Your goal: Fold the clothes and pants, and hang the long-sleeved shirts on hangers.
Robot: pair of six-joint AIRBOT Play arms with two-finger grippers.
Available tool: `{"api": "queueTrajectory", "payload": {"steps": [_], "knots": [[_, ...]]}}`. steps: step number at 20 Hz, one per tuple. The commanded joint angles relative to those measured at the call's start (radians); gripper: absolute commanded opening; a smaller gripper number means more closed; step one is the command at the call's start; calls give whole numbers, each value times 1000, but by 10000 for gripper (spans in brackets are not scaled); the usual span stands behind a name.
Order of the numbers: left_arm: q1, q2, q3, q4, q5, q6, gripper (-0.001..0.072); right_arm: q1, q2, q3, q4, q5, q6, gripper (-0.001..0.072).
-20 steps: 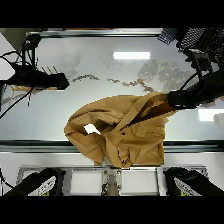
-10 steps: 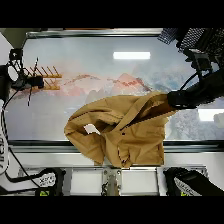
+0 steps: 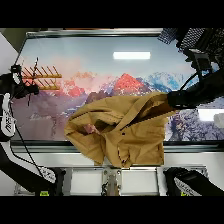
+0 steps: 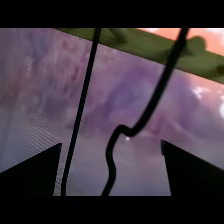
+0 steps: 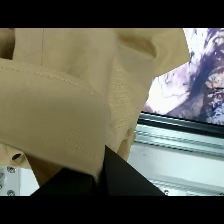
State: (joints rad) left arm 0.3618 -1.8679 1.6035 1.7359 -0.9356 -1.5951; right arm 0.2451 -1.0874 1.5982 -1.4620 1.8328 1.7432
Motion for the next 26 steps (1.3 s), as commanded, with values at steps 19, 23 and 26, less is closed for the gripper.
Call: {"api": "queueTrajectory", "payload": {"steps": [19,23,26], "knots": [[14,-126,79,27,15,2,115,0,0,0,0,0,0,21],[14,-122,79,27,4,8,12,0,0,0,0,0,0,21],[14,-97,79,27,-7,10,12,0,0,0,0,0,0,21]]}}
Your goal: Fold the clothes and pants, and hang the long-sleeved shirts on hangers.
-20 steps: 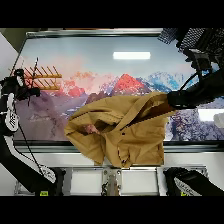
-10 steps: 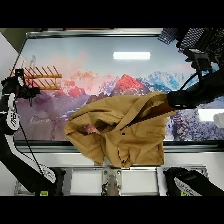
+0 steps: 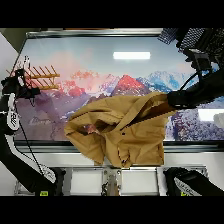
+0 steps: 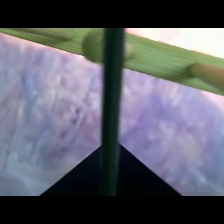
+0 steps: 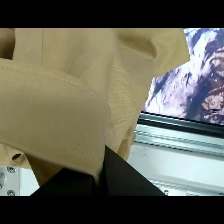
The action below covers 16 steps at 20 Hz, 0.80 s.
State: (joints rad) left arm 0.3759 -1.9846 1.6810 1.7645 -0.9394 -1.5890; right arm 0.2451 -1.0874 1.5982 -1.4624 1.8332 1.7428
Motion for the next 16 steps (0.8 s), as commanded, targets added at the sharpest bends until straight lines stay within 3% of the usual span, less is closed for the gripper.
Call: {"api": "queueTrajectory", "payload": {"steps": [1,13,14,16], "knots": [[-1,40,2,-2,-4,4,12,0,0,0,0,0,0,21],[-162,412,2,-13,-184,161,12,0,0,0,0,0,0,22],[-188,441,2,-15,-203,194,13,0,0,0,0,0,0,21],[-238,507,2,-100,-263,370,12,0,0,0,0,0,0,21]]}}
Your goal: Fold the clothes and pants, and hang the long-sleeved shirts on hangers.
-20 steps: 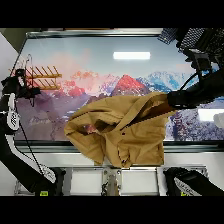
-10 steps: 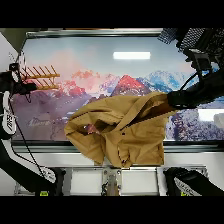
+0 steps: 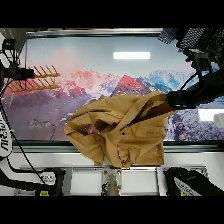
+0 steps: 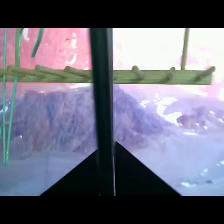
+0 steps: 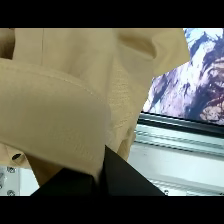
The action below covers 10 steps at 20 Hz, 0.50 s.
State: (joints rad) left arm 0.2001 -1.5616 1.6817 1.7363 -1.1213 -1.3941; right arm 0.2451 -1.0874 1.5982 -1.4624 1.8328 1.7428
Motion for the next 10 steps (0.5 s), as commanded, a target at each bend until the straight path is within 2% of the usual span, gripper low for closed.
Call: {"api": "queueTrajectory", "payload": {"steps": [1,3,4,5,6,10], "knots": [[-84,120,0,-171,-134,311,12,0,0,0,0,0,0,21],[-117,185,0,-380,-274,536,12,0,0,0,0,0,0,21],[-129,213,0,-492,-368,614,13,0,0,0,0,0,0,21],[-135,234,0,-581,-444,649,13,0,0,0,0,0,0,21],[-145,250,0,-625,-495,648,12,0,0,0,0,0,0,21],[-193,298,0,-631,-566,647,12,0,0,0,0,0,0,21]]}}
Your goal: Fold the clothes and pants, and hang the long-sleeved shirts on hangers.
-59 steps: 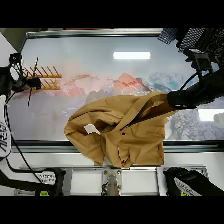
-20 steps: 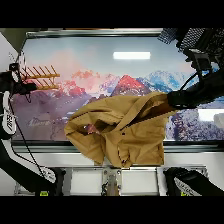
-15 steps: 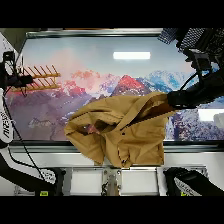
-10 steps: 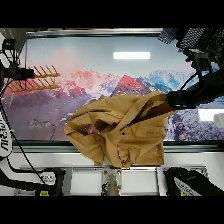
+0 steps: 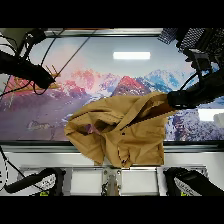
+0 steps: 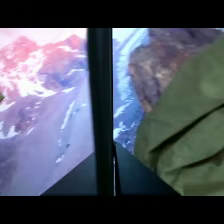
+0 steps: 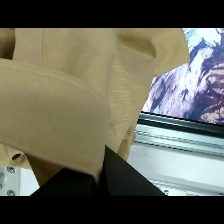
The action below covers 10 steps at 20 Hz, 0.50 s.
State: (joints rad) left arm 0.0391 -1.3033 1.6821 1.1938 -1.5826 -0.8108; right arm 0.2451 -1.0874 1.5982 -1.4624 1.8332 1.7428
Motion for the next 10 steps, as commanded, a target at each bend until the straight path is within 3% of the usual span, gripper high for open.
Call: {"api": "queueTrajectory", "payload": {"steps": [1,6,10], "knots": [[-44,48,-1,-87,-135,64,12,0,0,0,0,0,0,21],[-100,200,-185,-89,-179,204,11,0,0,0,0,0,0,21],[-180,365,-354,-88,-185,230,11,0,0,0,0,0,0,21]]}}
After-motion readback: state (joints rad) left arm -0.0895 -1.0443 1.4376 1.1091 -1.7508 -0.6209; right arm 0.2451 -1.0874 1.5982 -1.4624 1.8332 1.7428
